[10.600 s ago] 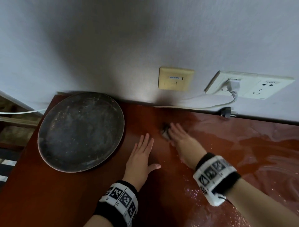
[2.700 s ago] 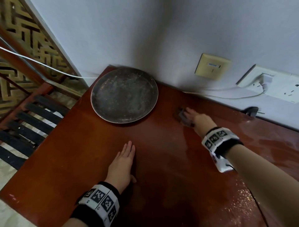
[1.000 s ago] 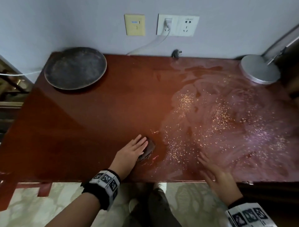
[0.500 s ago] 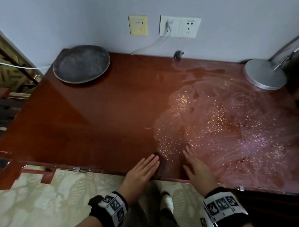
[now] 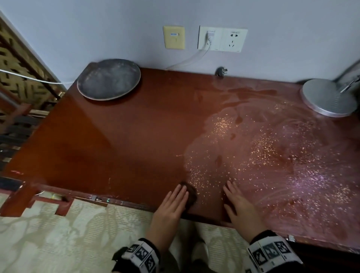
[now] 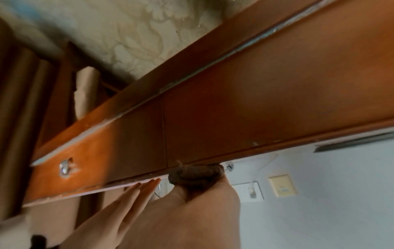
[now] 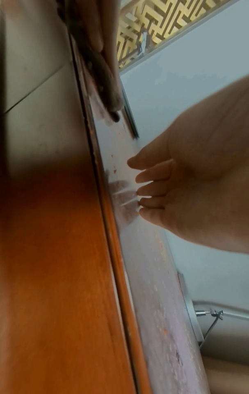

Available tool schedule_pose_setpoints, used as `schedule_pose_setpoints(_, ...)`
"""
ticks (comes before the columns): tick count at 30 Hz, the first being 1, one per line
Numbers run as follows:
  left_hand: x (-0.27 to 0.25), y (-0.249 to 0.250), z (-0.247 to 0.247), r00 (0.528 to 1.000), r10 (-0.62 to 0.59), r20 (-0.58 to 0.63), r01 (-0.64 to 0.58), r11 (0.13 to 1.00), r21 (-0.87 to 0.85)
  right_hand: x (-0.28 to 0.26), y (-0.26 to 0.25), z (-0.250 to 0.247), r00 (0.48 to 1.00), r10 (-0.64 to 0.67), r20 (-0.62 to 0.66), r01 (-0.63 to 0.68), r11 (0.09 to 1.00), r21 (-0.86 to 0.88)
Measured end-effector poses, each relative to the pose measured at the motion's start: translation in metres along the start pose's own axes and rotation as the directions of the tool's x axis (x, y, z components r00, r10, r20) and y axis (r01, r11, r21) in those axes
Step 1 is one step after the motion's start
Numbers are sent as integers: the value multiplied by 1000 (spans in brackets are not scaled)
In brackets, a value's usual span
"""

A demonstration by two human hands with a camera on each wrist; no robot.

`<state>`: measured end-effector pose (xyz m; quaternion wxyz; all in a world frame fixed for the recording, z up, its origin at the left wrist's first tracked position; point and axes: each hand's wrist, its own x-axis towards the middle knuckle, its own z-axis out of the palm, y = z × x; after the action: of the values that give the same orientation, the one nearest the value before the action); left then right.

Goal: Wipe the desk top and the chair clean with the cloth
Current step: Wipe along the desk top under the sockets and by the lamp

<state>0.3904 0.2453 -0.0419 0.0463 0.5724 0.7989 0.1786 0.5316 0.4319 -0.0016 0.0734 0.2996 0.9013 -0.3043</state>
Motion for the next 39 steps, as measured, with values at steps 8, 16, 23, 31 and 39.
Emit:
schedule_pose_setpoints(8, -8, -111, -65, 875, -482, -53, 482, 853, 199, 12, -24, 0, 999, -40, -32, 39, 999, -12)
schedule_pose_setpoints(16, -36, -123, -58, 908, -411, -83, 412, 911, -1, 19, -36, 2, 993, 109, -49, -112, 992, -51)
schedule_pose_setpoints(23, -35, -151, -75, 956, -285, 75, 274, 953, 129, 35, -61, 8, 987, 157, 20, -144, 945, -295)
schedule_pose_setpoints(31, -13, -208, -102, 790, -613, 15, 610, 788, 84, 14, -59, 23, 971, 237, -42, -240, 948, -208)
schedule_pose_setpoints(39, -20, -152, -73, 965, -224, 133, 229, 973, -23, 21, -71, 23, 974, 182, -138, -194, 977, -84)
